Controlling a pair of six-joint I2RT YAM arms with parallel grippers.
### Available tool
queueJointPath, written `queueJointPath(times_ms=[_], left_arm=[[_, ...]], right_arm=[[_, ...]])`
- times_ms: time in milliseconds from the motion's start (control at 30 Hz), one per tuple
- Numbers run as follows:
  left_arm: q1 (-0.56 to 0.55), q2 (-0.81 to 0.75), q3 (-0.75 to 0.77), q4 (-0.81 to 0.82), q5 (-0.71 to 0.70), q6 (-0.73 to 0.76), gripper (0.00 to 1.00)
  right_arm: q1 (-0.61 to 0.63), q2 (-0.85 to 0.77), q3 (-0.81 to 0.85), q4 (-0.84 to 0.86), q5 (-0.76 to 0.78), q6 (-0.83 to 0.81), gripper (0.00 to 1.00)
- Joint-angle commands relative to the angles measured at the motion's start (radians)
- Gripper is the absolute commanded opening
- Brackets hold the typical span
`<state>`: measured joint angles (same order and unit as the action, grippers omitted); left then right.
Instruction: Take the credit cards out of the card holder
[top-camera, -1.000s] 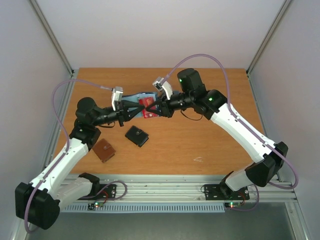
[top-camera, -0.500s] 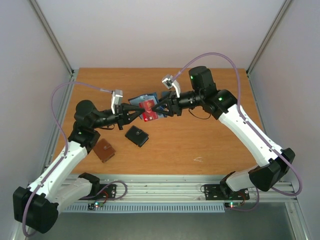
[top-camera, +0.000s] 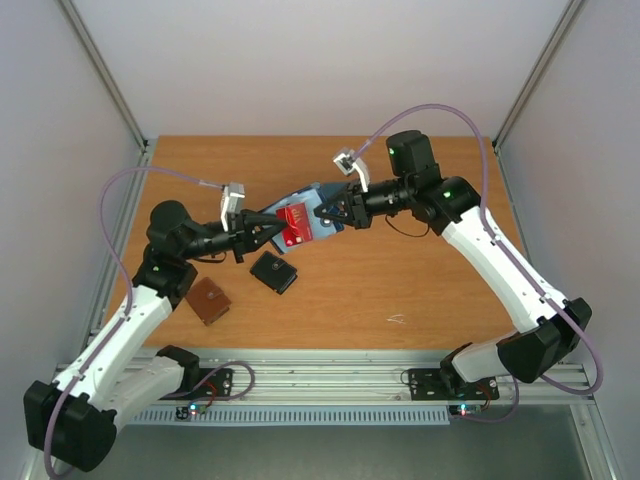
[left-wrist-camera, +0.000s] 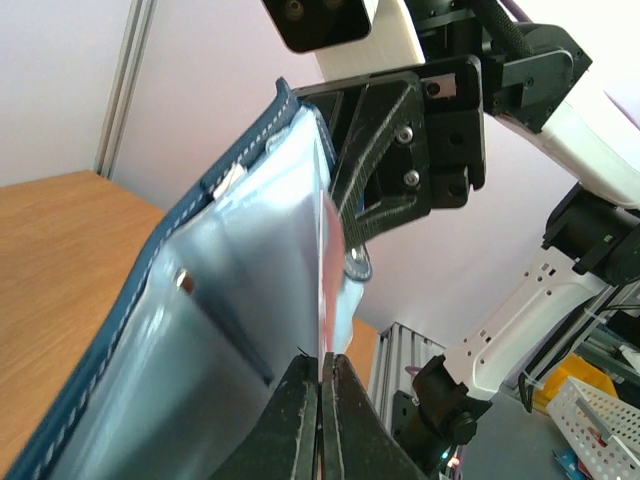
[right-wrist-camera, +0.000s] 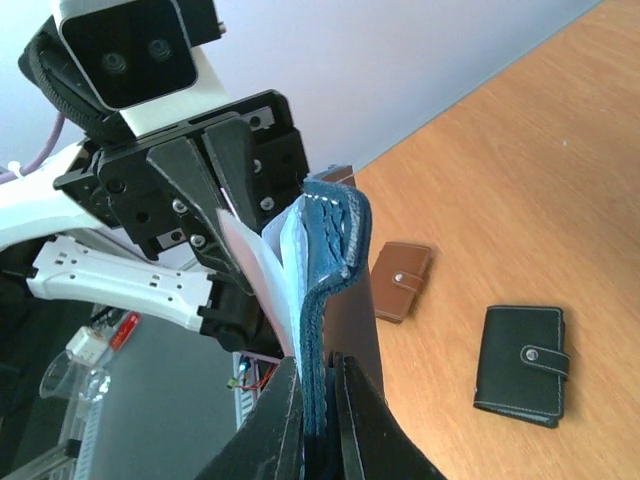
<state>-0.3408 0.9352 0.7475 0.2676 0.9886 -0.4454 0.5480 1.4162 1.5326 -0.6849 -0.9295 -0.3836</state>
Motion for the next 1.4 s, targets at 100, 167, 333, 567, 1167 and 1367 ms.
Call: queueJointPath(times_ms=[100,167,333,567,1167,1367], left_arm=[[0.022,-0.034,0.001,-0.085,0.012,0.071,0.0],[0.024,-0.03,0.004,-0.118,-0.016,0.071,0.0],[0.056,0.009,0.011,-0.327,-0.298,0.1,0.0],[0.092,0.148,0.027,-0.405,-0.498,0.033,0.0],[0.327,0.694,0.077,-0.22,-0.657,-0.325,0.0],[0.362,0.773,0.098,-0.241,-0.699,-0.305,0.0]], right_arm=[[-0.031,-0.042,0.005,-0.043,-0.028,-0.024,0.01],[-0.034,-0.046,0.012,-0.051,0.007,-0.024,0.01],[-0.177,-0.105,0.0,-0.09,0.355,0.073,0.01],[-0.317,-0.142,-0.016,-0.175,0.5,0.123,0.01],[-0.316,0.106,0.082,-0.051,0.188,0.086,0.01],[-0.298,0.195,0.163,-0.051,0.14,0.089,0.01]])
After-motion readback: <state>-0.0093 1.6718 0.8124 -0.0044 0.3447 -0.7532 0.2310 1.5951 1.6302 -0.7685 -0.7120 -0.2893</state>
